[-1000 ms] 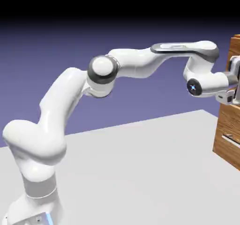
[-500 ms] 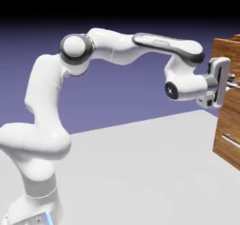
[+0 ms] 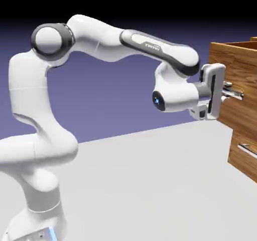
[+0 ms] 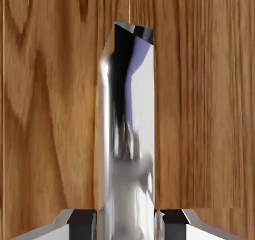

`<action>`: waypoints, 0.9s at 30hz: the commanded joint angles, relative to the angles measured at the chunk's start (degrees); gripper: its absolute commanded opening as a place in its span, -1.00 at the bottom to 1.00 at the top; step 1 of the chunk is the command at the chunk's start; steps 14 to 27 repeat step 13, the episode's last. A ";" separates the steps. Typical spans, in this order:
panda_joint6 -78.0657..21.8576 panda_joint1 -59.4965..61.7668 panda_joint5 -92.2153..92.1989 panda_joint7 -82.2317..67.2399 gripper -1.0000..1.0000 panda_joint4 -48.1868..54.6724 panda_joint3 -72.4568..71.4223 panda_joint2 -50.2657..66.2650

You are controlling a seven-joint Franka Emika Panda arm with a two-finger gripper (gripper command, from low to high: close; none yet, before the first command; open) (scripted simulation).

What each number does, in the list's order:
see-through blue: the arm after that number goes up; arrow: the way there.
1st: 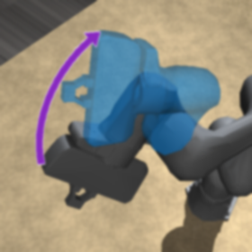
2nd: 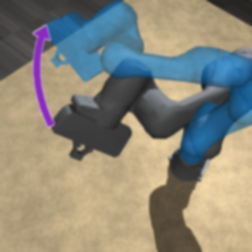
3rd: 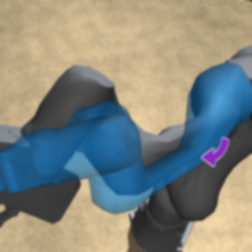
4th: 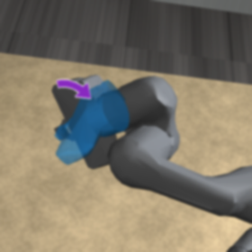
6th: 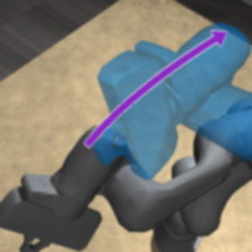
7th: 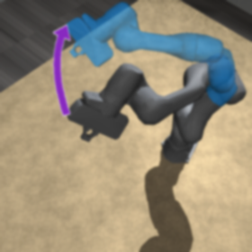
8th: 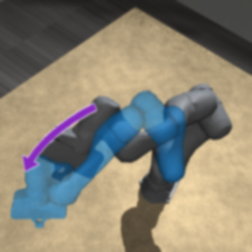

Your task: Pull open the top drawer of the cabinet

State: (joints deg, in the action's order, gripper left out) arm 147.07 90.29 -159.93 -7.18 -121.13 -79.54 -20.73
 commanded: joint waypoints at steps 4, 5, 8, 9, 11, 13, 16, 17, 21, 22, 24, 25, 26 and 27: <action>-1.75 -7.87 1.13 3.45 -1.00 -4.87 8.30 -3.69; -2.29 -9.83 1.48 4.50 -1.00 -6.34 10.37 -4.91; -4.02 -15.77 2.75 7.96 -1.00 -11.45 16.60 -9.20; -4.62 -17.78 3.28 9.19 -1.00 -13.40 18.68 -10.86; -4.81 -18.46 3.46 9.61 1.00 -14.07 19.38 -11.43; -5.27 -20.48 4.11 10.72 1.00 -16.14 21.38 -13.16; -5.27 -20.48 4.11 10.72 1.00 -16.14 21.38 -13.16; -5.27 -20.48 4.11 10.72 1.00 -16.14 21.38 -13.16; -5.27 -20.48 4.11 10.72 1.00 -16.14 21.38 -13.16; -5.27 -20.48 4.11 10.72 1.00 -16.14 21.38 -13.16; -5.27 -20.48 4.11 10.72 1.00 -16.14 21.38 -13.16; -5.27 -20.48 4.11 10.72 1.00 -16.14 21.38 -13.16; -5.27 -20.48 4.11 10.72 1.00 -16.14 21.38 -13.16; -5.27 -20.48 4.11 10.72 1.00 -16.14 21.38 -13.16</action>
